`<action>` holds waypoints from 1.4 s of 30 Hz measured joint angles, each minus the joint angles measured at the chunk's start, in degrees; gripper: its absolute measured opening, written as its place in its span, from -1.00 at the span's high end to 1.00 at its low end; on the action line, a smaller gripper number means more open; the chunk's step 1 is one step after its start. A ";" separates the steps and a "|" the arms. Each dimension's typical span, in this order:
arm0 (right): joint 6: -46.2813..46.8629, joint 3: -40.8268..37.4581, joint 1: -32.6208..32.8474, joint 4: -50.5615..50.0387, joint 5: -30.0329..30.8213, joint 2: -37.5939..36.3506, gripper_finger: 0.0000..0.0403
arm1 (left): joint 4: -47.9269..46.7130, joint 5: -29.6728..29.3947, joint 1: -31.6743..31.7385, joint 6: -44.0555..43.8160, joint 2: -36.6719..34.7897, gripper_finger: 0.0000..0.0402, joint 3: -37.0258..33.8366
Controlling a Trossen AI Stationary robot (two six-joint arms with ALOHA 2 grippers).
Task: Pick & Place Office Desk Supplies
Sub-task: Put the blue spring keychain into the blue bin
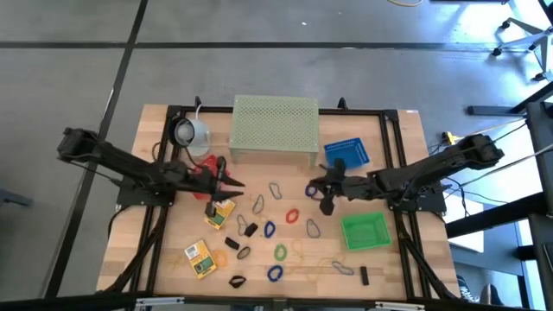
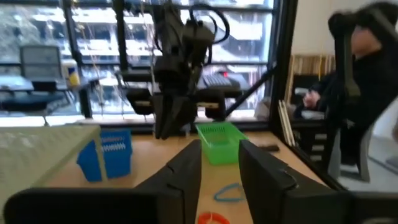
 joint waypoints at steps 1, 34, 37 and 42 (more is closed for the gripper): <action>0.01 0.33 0.49 0.05 0.00 0.99 0.64 | 0.00 0.00 -0.30 0.16 1.70 0.43 0.86; -11.77 1.31 -8.02 -2.39 -13.14 21.51 0.20 | 0.04 -0.04 -5.23 14.09 11.52 0.35 6.99; -9.84 1.49 -8.81 -1.95 -15.09 22.76 0.21 | 0.04 -0.04 -5.23 14.09 11.52 0.35 6.99; -6.59 1.50 -9.07 -2.31 -17.41 22.87 0.26 | 0.04 -0.04 -5.23 14.09 11.52 0.35 6.99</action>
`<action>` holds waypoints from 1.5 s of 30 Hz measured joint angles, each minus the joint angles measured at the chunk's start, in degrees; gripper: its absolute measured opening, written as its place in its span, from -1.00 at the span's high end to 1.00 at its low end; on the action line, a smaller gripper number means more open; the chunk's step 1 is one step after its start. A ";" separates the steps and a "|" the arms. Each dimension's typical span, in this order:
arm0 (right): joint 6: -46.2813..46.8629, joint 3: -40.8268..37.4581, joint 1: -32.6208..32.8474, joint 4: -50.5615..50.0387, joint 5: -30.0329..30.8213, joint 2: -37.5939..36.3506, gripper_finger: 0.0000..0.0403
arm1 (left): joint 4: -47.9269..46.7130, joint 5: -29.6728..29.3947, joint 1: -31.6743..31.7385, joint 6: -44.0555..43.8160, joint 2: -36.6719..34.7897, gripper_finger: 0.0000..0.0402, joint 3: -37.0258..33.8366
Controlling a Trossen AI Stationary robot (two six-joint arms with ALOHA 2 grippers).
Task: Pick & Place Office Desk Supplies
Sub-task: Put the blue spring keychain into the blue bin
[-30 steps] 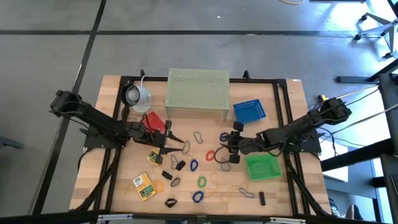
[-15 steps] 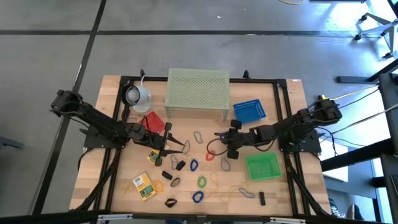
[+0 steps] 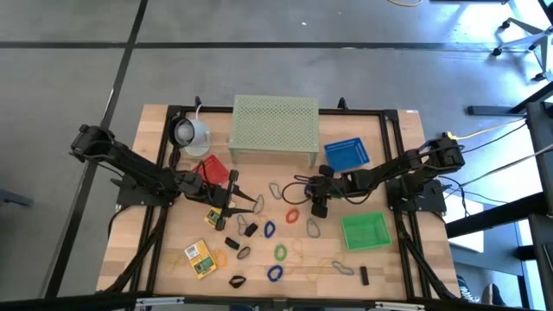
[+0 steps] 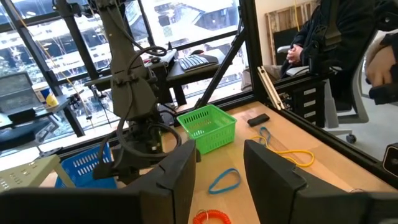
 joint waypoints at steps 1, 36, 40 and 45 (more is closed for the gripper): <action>0.25 0.00 0.00 -0.05 -0.14 0.00 0.30 | 0.00 0.00 0.00 0.00 0.00 0.35 0.00; -5.65 21.00 11.93 8.50 14.68 -1.40 0.91 | 7.74 0.11 -0.65 -2.05 -0.02 0.37 0.02; -7.80 21.24 14.41 9.48 21.95 -5.96 0.91 | 7.82 0.20 -1.14 -2.03 -0.02 0.37 0.02; -13.58 17.62 16.02 23.09 26.72 -9.84 0.91 | 8.84 0.20 -1.27 -2.01 -0.02 0.37 0.02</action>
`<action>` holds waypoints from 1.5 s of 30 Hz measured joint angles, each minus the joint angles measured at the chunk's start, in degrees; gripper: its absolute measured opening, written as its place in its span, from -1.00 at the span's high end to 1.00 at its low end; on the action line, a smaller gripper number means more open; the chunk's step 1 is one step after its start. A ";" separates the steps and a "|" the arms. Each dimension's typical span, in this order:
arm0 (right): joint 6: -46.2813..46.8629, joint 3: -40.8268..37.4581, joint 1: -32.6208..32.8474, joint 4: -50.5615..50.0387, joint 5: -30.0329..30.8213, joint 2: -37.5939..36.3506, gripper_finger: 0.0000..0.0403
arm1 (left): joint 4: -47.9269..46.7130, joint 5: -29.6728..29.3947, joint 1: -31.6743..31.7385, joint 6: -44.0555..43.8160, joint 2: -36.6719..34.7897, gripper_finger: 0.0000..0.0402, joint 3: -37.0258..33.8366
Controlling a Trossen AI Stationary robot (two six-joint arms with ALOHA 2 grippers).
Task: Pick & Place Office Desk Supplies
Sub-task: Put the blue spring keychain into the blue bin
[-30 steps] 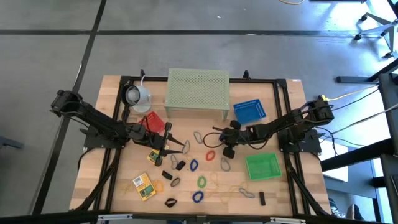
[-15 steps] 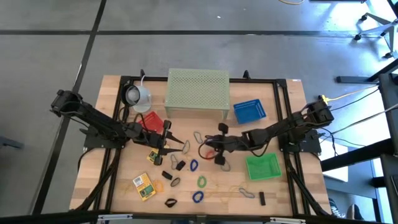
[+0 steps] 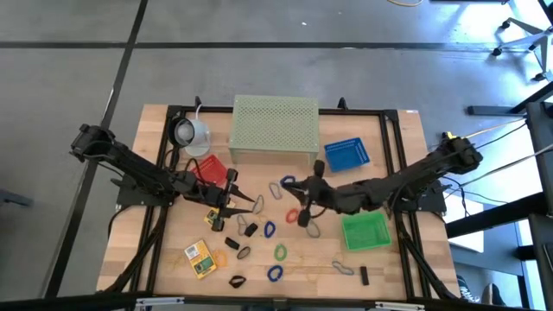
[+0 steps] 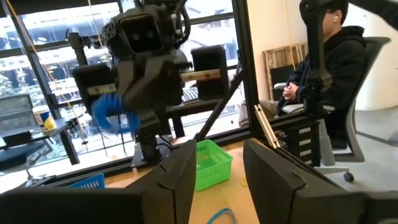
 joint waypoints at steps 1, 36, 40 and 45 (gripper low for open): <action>-1.52 -1.02 0.05 3.49 -2.10 -0.04 0.91 | 0.36 0.00 0.00 0.00 -0.03 0.37 0.00; 41.97 -15.32 -1.69 -55.05 21.50 -21.74 0.91 | 0.13 0.02 -0.07 -1.44 -0.02 0.38 0.00; 49.39 -20.24 -5.80 -55.81 22.24 -22.95 0.91 | 0.13 -0.13 0.00 -1.44 -0.02 0.38 0.00; 58.69 -24.75 -13.27 -55.76 23.01 -22.95 0.91 | 0.11 -0.15 0.00 -1.44 0.00 0.38 0.00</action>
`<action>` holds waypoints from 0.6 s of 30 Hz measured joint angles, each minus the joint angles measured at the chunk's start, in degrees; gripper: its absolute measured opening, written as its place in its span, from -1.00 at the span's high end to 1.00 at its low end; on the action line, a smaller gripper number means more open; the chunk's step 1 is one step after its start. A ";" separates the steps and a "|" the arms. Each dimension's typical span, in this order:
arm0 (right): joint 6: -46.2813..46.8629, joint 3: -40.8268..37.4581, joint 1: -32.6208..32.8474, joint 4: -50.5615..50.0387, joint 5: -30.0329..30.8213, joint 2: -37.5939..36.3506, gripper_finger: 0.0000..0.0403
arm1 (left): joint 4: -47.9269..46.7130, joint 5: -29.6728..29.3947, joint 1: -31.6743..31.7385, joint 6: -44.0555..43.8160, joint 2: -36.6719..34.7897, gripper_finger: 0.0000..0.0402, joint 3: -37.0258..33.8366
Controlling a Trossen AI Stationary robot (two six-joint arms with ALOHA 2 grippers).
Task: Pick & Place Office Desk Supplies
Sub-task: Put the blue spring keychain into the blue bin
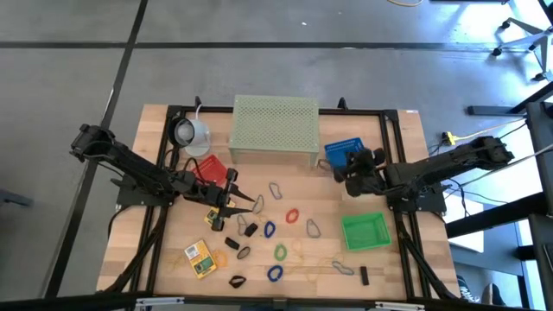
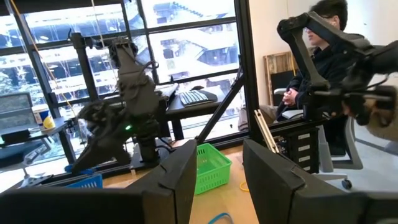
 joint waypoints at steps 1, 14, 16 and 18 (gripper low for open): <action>1.32 -0.63 -1.35 0.00 -0.23 0.00 0.91 | 0.01 -0.01 0.00 0.00 0.00 0.38 0.00; 6.27 -3.71 -9.09 6.91 -5.55 2.40 0.91 | -0.01 -0.04 0.00 0.00 0.00 0.38 0.00; 5.52 -3.72 -9.11 7.73 -4.74 3.82 0.91 | -0.03 -0.06 0.00 -0.02 0.00 0.38 0.00; 4.84 -3.73 -9.11 8.65 -3.60 5.21 0.91 | -0.01 -0.07 0.00 -0.02 0.00 0.38 0.00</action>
